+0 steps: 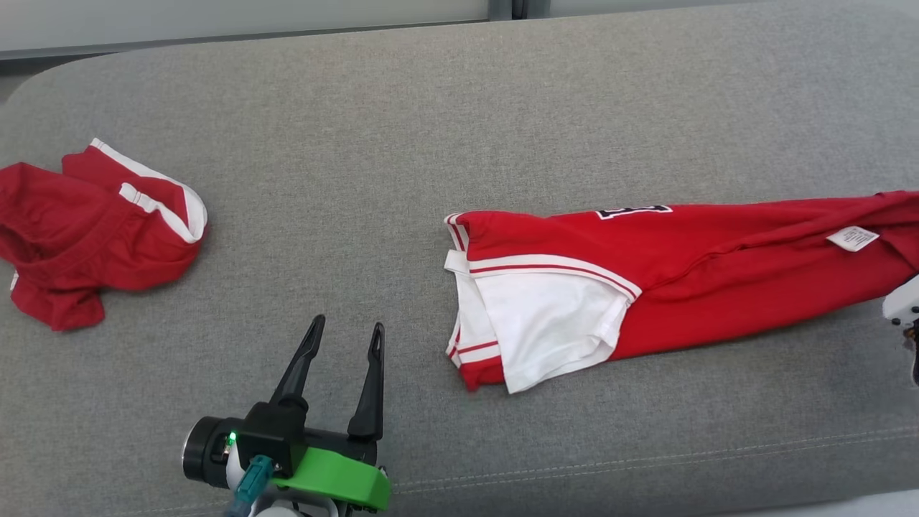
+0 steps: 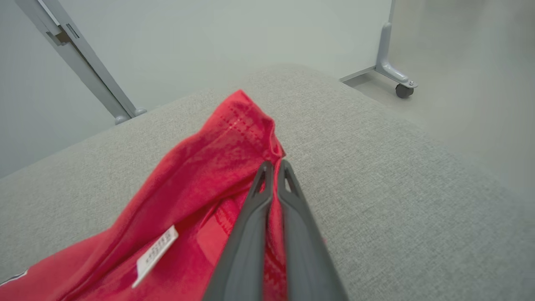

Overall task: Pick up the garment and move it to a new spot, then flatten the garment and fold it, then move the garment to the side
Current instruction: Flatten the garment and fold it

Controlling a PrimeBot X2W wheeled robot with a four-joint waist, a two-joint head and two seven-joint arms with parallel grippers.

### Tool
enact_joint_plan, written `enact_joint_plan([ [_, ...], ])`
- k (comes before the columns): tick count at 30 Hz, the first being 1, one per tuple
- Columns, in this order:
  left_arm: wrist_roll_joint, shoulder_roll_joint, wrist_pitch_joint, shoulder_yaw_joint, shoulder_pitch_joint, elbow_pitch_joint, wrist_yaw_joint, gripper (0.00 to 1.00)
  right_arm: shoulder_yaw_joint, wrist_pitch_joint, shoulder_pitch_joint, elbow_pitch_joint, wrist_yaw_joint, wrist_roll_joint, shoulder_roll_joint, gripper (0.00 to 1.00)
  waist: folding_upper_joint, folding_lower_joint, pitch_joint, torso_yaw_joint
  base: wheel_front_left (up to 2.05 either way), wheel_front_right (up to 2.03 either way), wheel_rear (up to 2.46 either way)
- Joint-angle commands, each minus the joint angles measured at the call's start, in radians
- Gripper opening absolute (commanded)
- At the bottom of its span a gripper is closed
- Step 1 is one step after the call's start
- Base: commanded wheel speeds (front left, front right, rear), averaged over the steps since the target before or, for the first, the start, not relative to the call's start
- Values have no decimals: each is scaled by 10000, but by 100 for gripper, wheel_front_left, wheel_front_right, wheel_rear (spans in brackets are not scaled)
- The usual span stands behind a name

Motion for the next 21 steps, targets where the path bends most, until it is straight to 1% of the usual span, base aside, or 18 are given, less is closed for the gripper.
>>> enact_joint_plan([
  [1,-52,-8,-7,-12,110,-52,70,100,-57,-49,-90,-319,-20,-265,-179,0,0,-1,-122,-134,0,0,0],
  [3,-95,-26,-7,-35,130,-56,67,100,31,-50,-105,-559,-20,-410,-214,0,0,-1,-187,-180,0,0,0],
  [7,-161,-47,-5,-46,136,-53,66,100,381,-46,-84,-1031,-19,-347,-45,0,0,-1,-288,-208,0,0,0],
  [9,-196,-64,-5,-55,152,-50,74,100,786,-45,71,-1525,-19,-222,55,0,0,-1,-357,-196,0,0,0],
  [12,-284,-92,-5,-80,190,-13,92,100,1455,-44,386,-2513,-19,71,264,0,0,-1,-497,-132,0,0,0],
  [17,-380,-128,-7,-52,276,-45,185,100,2279,-6,1121,-4380,-17,164,606,0,0,-1,-738,76,0,0,0],
  [21,-414,-151,-5,-28,399,-49,193,100,2875,465,1713,-5793,-17,-6,972,0,0,-1,-904,311,0,0,0],
])
